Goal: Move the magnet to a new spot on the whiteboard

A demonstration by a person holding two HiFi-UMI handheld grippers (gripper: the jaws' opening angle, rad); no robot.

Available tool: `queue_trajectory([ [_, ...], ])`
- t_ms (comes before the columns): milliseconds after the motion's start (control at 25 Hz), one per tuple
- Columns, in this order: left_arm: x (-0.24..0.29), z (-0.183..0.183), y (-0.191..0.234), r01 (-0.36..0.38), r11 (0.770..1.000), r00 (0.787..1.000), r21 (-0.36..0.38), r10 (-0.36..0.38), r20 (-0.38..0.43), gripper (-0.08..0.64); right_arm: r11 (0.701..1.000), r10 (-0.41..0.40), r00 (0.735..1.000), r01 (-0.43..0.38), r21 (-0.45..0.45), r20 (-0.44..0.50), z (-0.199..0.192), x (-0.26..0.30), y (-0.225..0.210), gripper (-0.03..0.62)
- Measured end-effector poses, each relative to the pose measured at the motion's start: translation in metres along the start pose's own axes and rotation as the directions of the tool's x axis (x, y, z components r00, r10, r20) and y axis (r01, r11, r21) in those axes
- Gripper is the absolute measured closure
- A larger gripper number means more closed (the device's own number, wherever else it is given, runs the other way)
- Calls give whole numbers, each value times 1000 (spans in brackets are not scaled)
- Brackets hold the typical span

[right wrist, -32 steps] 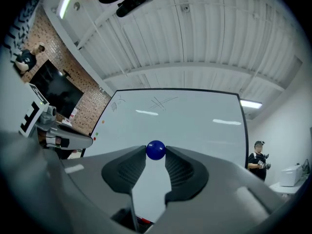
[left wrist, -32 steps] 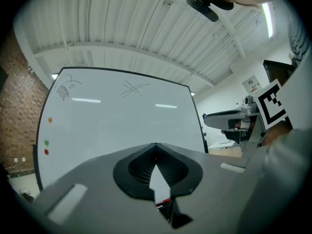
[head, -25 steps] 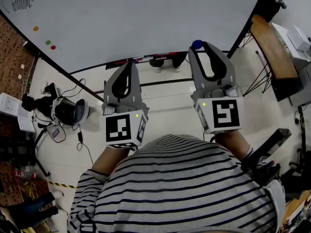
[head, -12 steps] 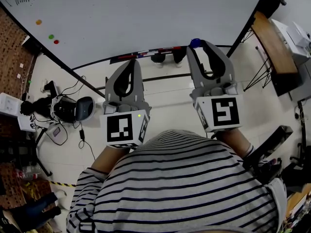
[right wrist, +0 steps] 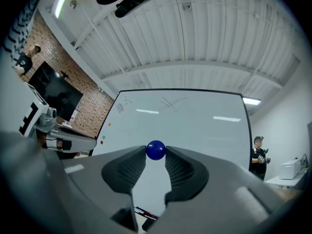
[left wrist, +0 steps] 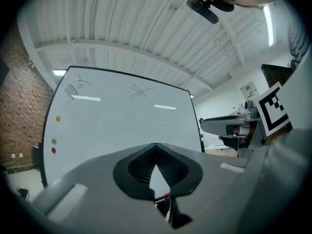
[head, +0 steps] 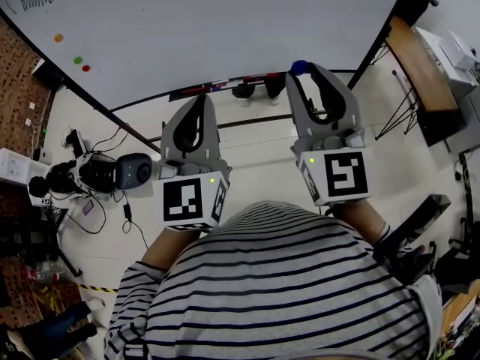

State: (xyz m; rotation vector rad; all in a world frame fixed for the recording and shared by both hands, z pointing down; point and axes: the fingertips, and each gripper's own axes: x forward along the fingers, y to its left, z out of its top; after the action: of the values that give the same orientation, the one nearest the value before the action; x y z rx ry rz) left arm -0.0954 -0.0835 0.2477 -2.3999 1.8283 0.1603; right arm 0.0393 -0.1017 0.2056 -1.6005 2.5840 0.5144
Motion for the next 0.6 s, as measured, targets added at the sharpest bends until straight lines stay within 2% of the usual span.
queue_trajectory([
  [280, 5, 1, -10, -15, 1000, 1000, 4, 15, 8, 545, 1000, 17, 1000, -17, -10, 10, 1, -2, -11, 468],
  [600, 25, -7, -21, -90, 996, 996, 9, 90, 13, 545, 997, 55, 998, -54, -58, 17, -5, 10, -44, 468],
])
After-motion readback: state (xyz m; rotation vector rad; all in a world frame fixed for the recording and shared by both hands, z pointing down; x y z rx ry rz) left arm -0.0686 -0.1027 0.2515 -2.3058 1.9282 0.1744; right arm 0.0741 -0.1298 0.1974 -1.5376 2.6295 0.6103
